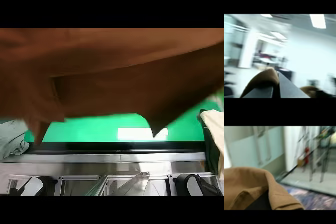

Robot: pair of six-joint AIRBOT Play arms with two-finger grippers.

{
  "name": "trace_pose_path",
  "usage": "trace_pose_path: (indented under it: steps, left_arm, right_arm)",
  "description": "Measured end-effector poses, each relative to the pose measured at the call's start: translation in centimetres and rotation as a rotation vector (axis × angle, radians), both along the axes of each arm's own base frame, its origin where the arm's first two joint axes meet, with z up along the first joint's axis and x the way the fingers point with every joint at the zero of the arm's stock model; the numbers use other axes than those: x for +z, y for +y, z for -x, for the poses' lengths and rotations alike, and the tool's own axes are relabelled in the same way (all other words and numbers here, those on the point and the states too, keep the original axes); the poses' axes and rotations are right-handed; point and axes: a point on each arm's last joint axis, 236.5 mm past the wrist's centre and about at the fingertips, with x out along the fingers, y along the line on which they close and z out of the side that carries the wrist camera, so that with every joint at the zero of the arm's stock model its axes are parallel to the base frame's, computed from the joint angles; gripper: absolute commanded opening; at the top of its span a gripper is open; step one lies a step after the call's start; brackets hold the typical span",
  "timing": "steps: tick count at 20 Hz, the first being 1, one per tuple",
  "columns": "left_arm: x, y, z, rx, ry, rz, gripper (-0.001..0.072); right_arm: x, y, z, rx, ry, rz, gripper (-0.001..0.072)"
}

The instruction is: Fold the shirts.

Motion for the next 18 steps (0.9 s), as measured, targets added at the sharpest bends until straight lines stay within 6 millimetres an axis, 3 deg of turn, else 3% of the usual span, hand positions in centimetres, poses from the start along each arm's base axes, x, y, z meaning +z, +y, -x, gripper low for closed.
trace_pose_path:
  steps: [1,3,5,6,9,12,15,17,18]
  left_arm:
    - [-0.8,0.6,-0.6,0.102,0.056,-0.031,0.0026]
    - [-3.0,1.8,-2.3,0.214,0.162,-0.059,0.0027]
    - [-6.9,3.0,-5.6,0.237,0.305,-0.063,0.0027]
    - [-9.7,3.4,-7.6,0.230,0.389,-0.068,0.0027]
    - [-21.2,4.6,-15.0,0.201,0.688,-0.082,0.0027]
    - [-35.6,5.7,-21.0,0.180,0.996,-0.100,0.0026]
    - [-48.7,6.4,-24.3,0.118,1.236,-0.111,0.0025]
    - [-54.7,6.9,-26.0,0.084,1.319,-0.117,0.0024]
    - [-56.8,7.3,-26.9,0.075,1.337,-0.126,0.0024]
  right_arm:
    - [0.7,-0.8,-0.3,-0.039,-0.021,-0.008,0.0019]
    - [0.2,-1.9,-2.3,-0.044,0.007,-0.033,0.0020]
    - [-2.8,-2.2,-5.8,0.012,0.112,-0.069,0.0018]
    - [-5.4,-2.0,-7.9,0.054,0.190,-0.087,0.0019]
    - [-15.8,-1.2,-14.4,0.123,0.442,-0.102,0.0019]
    - [-29.2,-0.6,-20.0,0.141,0.705,-0.113,0.0019]
    - [-41.2,0.1,-22.9,0.169,0.912,-0.167,0.0019]
    - [-46.4,0.6,-24.0,0.188,0.983,-0.238,0.0019]
    - [-48.4,0.8,-24.6,0.193,1.008,-0.270,0.0019]
